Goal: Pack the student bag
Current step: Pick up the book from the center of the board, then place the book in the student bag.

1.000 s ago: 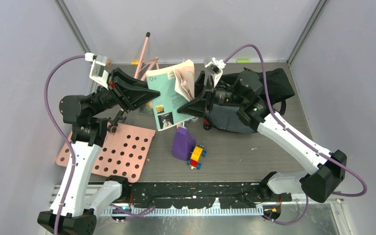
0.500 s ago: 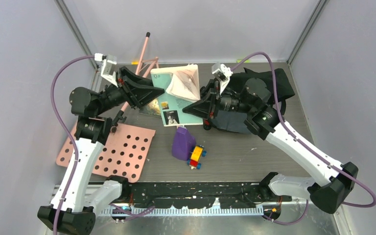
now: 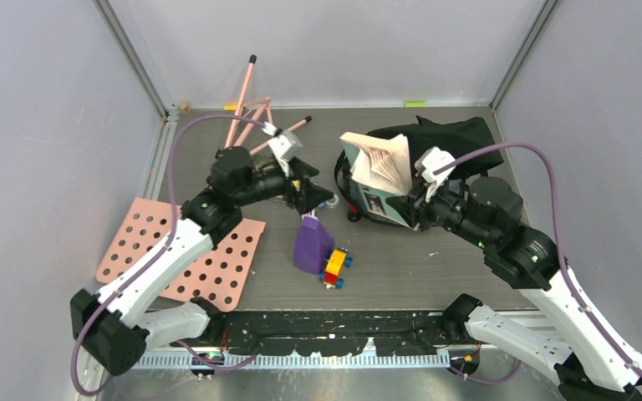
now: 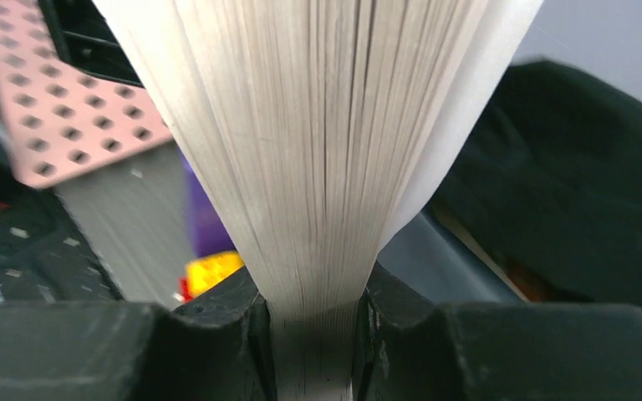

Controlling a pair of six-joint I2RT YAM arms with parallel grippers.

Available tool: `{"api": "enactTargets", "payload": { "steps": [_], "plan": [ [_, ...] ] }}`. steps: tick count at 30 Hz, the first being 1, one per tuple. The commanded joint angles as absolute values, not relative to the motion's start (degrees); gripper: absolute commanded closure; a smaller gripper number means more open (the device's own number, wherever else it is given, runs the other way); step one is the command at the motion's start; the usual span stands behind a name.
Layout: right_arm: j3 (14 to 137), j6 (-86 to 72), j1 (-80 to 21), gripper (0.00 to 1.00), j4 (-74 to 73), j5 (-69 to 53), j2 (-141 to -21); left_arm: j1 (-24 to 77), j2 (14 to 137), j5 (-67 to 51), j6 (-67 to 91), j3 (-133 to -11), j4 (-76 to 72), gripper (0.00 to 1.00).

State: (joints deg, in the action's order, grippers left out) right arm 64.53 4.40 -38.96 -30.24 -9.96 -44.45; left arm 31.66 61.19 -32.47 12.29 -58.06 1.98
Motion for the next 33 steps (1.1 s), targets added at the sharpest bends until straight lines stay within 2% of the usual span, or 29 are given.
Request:
{"api": "enactTargets", "payload": {
  "steps": [1,6,16,22,26,33],
  "plan": [
    [65.78,15.85,-39.13,1.0,-38.51,6.73,-41.67,38.44,67.96,-27.46,0.72,-59.34,-1.28,0.26],
    [62.85,23.22,-39.06,1.0,-38.04,17.66,-40.88,43.84,78.63,-28.46,-5.84,-64.94,-2.77,0.3],
    [61.24,36.48,-37.86,1.0,-25.08,23.4,-44.71,48.68,92.81,-25.24,-18.31,-76.9,-2.95,0.31],
    [63.36,37.4,-28.33,1.0,-23.61,11.94,-48.23,48.94,97.75,-23.03,-25.58,-81.04,-0.71,0.3],
    [64.44,37.38,-21.63,1.0,-23.38,4.89,-51.18,49.58,100.75,-21.39,-28.85,-84.01,2.86,0.25],
    [65.78,40.35,-17.33,1.0,-23.36,-3.66,-54.95,51.01,102.94,-17.48,-32.04,-83.09,-1.08,0.21]
  ]
}}
